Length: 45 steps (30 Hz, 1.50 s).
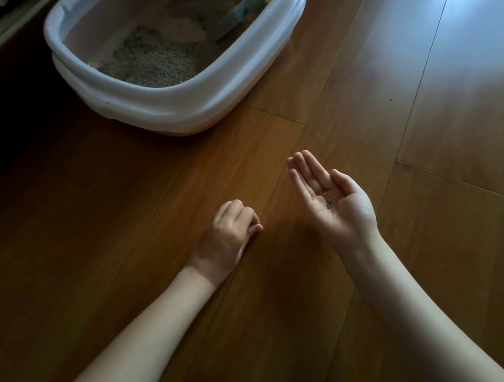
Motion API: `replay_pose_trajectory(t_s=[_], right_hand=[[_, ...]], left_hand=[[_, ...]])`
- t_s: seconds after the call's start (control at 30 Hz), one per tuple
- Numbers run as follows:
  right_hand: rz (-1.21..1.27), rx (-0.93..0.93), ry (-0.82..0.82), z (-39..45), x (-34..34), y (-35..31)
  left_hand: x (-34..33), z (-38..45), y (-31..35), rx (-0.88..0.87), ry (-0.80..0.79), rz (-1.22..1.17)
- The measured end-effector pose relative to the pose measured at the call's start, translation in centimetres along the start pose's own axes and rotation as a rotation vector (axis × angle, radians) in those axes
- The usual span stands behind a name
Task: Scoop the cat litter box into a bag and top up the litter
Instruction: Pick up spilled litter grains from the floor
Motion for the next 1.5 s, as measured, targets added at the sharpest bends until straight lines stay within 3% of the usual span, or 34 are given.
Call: replay_pose_trajectory(t_s=[0.27, 0.57, 0.77, 1.1, 1.2, 1.3, 1.5], right_hand=[[0.004, -0.011, 0.008, 0.1, 0.1, 0.1], [0.018, 0.009, 0.037, 0.1, 0.4, -1.0], [0.005, 0.032, 0.046, 0.0, 0.1, -1.9], [0.028, 0.018, 0.059, 0.4, 0.3, -1.9], [0.027, 0.01, 0.068, 0.5, 0.4, -1.7], [0.031, 0.011, 0.072, 0.5, 0.5, -1.5], [0.018, 0.017, 0.072, 0.5, 0.7, -1.4]], left_hand=[[0.3, 1.7, 0.9, 0.025, -0.065, 0.02], [-1.3, 3.3, 1.7, -0.21, -0.155, 0.143], [-1.4, 9.7, 0.4, 0.108, -0.024, 0.034], [-2.6, 11.9, 1.5, -0.015, -0.079, 0.159], [-2.8, 11.9, 1.4, 0.013, -0.045, 0.172], [-3.4, 12.3, 1.7, 0.066, -0.133, 0.254], [0.2, 7.8, -0.1, 0.262, -0.077, 0.013]])
Point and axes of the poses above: each hand's wrist, its own z-axis towards the middle knuckle, its own x-axis out of the back of the hand, y = z × x, the point moved 4 cm from there along z, towards the middle knuckle, and after that the axes turned 13 degrees about x, right-handed, at the moved point
